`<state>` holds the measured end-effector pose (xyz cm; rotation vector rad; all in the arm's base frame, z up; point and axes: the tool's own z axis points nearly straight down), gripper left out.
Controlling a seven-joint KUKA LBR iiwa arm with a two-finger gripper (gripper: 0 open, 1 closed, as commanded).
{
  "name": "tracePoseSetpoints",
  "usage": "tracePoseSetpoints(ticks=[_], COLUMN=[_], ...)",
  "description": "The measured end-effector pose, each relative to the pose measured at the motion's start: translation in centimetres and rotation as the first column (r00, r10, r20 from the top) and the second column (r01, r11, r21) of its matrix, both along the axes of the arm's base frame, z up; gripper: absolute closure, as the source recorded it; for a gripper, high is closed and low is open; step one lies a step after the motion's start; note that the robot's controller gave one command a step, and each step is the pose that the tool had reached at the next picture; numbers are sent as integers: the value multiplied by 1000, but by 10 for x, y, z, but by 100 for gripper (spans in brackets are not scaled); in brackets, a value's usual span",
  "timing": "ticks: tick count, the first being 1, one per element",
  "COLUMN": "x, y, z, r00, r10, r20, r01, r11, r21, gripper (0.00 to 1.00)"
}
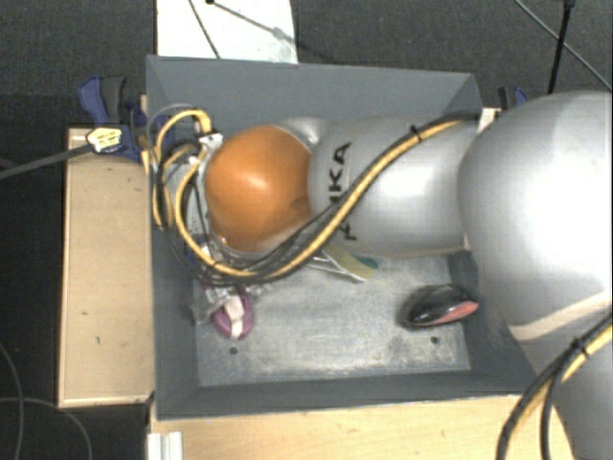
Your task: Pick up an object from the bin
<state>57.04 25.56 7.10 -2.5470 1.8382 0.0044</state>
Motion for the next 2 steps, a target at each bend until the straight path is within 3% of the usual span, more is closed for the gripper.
tracePoseSetpoints(ticks=[2], x=[2], y=[2], z=[95], r00=[1000], r10=[-19], r20=[7], r01=[19], r11=[1000], r21=[2], gripper=[100])
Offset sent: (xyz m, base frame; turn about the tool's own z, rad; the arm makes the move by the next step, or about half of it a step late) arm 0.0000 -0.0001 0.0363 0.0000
